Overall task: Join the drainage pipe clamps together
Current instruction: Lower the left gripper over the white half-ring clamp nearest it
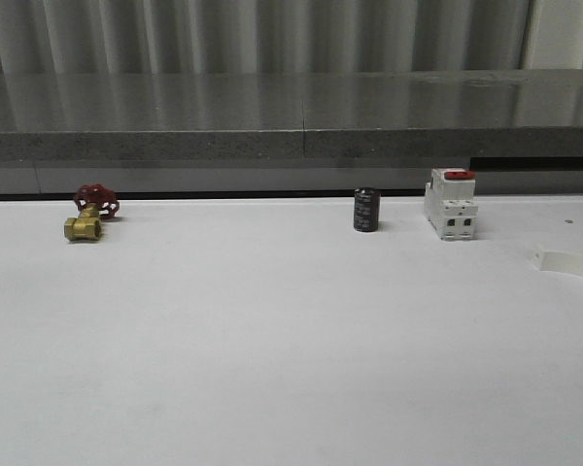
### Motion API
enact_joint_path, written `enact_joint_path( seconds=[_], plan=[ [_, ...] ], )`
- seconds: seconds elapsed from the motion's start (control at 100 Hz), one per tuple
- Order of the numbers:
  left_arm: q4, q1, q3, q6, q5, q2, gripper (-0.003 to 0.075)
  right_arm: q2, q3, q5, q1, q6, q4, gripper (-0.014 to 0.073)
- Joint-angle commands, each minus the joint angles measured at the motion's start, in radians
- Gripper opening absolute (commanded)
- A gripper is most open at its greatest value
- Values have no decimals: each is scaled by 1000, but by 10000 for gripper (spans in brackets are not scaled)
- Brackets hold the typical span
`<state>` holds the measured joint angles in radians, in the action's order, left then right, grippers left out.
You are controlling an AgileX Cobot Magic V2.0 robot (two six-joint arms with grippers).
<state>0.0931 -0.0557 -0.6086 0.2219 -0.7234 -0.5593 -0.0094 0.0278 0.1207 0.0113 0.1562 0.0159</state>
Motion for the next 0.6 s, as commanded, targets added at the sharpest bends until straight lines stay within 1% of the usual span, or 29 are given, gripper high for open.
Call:
enact_joint_path(
  seconds=[0.0,0.15,0.18,0.22,0.27,0.3,0.32,0.35,0.36,0.37,0.39,0.42,0.44,0.47,0.51,0.54,0.59],
  plan=[
    [-5,-3,-37,-2,49,-35,-20,-22,-16,-84,-6,-9,-5,-69],
    [-7,-3,-37,-2,47,-51,-17,-22,-16,-84,-6,-9,-5,-69],
    [-7,-3,-37,-2,47,-51,-11,-22,-16,-84,-6,-9,-5,-69],
    [-7,-3,-37,-2,42,-51,17,-22,-16,-84,-6,-9,-5,-69],
    [-7,-3,-37,-2,39,-51,83,-22,-16,-84,-6,-9,-5,-69],
    [-9,-3,-37,-2,38,-51,150,-22,-16,-84,-6,-9,-5,-69],
    [-9,-3,-37,-2,36,-51,182,-22,-16,-84,-6,-9,-5,-69],
    [-9,-3,-37,-2,36,-51,272,-22,-16,-84,-6,-9,-5,-69],
    [-9,-3,-37,-2,36,-51,291,-22,-16,-84,-6,-9,-5,-69],
    [-9,-3,-37,-2,36,-51,328,-22,-16,-84,-6,-9,-5,-69],
    [-9,-3,-37,-2,36,-51,367,-22,-16,-84,-6,-9,-5,-69],
    [-9,-3,-37,-2,36,-51,454,-22,-16,-84,-6,-9,-5,-69],
    [-9,-3,-37,-2,36,-51,498,-22,-16,-84,-6,-9,-5,-69],
    [-9,-3,-37,-2,38,-51,546,-22,-16,-84,-6,-9,-5,-69],
    [-9,-3,-37,-2,40,-51,590,-22,-16,-84,-6,-9,-5,-69],
    [-12,-3,-37,-2,40,-51,602,-22,-16,-84,-6,-9,-5,-69],
    [-26,-3,-37,-2,38,-51,600,-22,-16,-84,-6,-9,-5,-69]
  ],
)
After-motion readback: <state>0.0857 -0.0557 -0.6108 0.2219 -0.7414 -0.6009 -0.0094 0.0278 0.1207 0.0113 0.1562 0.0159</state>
